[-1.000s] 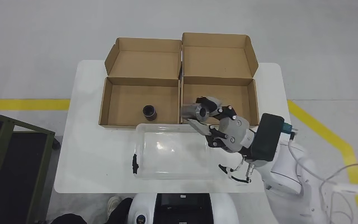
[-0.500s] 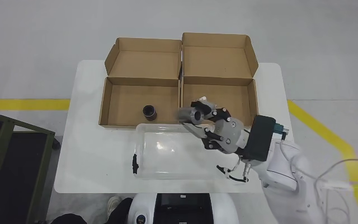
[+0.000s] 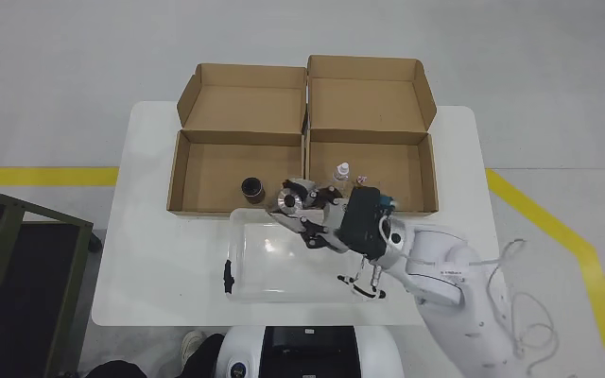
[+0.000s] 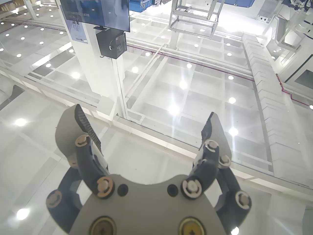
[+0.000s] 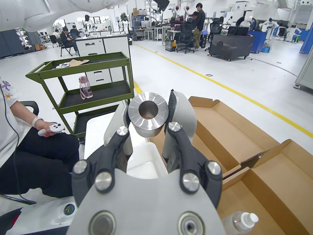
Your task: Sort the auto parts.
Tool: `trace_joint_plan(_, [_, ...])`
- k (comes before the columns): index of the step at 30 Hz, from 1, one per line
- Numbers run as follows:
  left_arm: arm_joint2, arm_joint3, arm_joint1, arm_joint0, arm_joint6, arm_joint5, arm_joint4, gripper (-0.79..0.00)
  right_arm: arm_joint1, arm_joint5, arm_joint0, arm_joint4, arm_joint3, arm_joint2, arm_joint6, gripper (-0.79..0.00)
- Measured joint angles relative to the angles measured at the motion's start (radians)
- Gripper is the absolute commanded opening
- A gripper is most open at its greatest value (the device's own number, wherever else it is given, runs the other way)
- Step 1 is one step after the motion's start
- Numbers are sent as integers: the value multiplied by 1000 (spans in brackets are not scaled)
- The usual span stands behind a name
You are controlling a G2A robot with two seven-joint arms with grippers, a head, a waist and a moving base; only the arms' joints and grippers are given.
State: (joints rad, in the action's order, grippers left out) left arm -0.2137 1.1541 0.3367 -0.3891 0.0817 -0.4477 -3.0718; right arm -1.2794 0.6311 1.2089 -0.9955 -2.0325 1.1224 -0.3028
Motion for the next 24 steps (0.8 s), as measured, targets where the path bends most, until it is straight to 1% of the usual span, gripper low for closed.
trace_joint_plan(7, [0, 0, 0, 0, 0, 0, 0, 0, -9, -57, -61, -43, 106, -75, -54, -785])
trace_joint_plan(15, [0, 0, 0, 0, 0, 0, 0, 0, -19, -113, -116, -87, 200, -126, -78, -785])
trace_joint_plan(24, [0, 0, 0, 0, 0, 0, 0, 0, -39, -180, -206, -118, 316, -191, -117, -785])
